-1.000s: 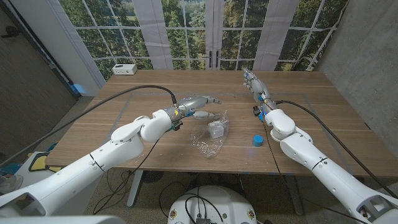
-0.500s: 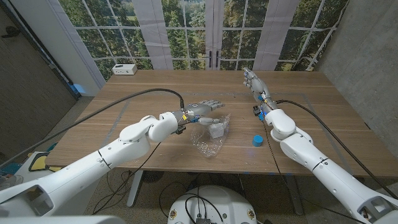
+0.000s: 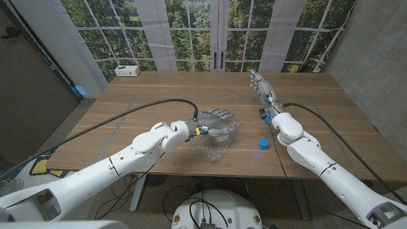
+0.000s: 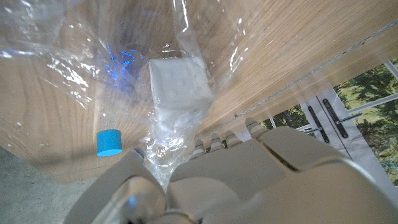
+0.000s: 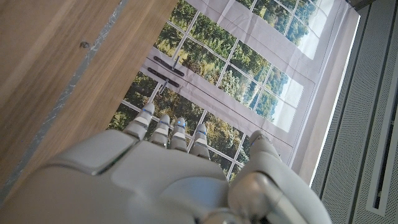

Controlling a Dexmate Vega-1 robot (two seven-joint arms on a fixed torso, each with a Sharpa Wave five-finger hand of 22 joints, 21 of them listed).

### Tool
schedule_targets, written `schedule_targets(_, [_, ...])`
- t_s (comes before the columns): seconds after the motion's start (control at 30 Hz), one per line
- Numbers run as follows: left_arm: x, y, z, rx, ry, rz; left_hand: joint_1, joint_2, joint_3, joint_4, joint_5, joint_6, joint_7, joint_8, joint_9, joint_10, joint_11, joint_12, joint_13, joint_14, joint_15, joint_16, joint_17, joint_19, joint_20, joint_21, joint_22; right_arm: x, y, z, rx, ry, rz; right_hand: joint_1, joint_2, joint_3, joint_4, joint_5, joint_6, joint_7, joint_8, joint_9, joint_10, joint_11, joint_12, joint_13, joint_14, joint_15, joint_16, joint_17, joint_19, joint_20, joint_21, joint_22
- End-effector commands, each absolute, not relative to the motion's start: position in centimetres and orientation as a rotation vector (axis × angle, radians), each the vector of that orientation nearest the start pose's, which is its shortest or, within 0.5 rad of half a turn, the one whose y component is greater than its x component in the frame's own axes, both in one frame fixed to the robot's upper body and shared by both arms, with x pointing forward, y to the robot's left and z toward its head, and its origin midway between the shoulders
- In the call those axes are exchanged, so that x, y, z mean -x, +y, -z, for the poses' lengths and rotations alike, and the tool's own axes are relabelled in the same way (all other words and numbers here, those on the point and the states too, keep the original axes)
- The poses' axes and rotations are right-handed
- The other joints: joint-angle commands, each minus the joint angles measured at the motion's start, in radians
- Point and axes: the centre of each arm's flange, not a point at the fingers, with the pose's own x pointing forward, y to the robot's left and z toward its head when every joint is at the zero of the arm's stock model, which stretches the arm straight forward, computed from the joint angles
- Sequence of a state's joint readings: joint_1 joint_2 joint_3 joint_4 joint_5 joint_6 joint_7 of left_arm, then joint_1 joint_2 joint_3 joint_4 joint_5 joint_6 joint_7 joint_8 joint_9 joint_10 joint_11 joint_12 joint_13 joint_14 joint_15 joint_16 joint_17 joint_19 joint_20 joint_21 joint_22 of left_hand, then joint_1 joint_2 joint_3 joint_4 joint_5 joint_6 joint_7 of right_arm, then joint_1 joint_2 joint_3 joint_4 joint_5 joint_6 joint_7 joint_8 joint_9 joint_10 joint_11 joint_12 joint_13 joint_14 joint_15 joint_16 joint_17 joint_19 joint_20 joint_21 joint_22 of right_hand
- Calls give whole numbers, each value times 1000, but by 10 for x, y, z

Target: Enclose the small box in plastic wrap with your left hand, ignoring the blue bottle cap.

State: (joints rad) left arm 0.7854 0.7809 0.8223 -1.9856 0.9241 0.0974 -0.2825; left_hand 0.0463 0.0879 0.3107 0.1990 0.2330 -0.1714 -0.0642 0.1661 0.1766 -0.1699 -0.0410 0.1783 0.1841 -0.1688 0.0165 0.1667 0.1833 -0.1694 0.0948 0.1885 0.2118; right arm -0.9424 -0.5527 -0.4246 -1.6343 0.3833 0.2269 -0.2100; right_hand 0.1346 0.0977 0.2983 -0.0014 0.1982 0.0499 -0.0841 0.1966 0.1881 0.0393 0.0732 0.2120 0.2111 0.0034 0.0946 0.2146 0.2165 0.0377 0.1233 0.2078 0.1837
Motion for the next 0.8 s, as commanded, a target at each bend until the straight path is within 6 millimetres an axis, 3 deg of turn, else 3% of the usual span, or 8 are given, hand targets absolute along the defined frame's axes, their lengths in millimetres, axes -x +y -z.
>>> schedule_targets(0.03, [-539, 79, 69, -1948, -696, 384, -39, 95, -9, 6, 9, -259, 5, 5, 4, -324, 3, 7, 4, -448, 6, 9, 3, -408, 6, 2, 4, -596, -220, 8, 154, -715, -178, -11, 0, 5, 4, 1, 7, -5, 1, 2, 5, 0, -2, 2, 3, -1, 3, 1, 4, -3, 4, 1])
schedule_targets(0.5, [-542, 79, 77, -1966, -676, 401, -68, 96, -26, 8, 21, -329, 12, 1, 5, -373, 10, 4, 5, -482, 4, 10, 5, -443, 6, 7, 7, -598, -221, 6, 155, -712, -171, -11, -1, 5, 5, 1, 6, -5, 1, 2, 6, 2, -2, 2, 3, -1, 3, 1, 2, -2, 3, 1])
schedule_targets(0.8, [-536, 78, 71, -1967, -771, 329, -64, 90, -34, 2, 25, -354, 8, 5, 5, -383, 5, 9, 5, -481, 5, 15, 4, -450, 13, 12, 7, -602, -218, 3, 162, -708, -182, -12, -1, 5, 5, 1, 6, -6, 1, 2, 6, 1, -2, 2, 2, -1, 2, 1, 1, -1, 3, 1])
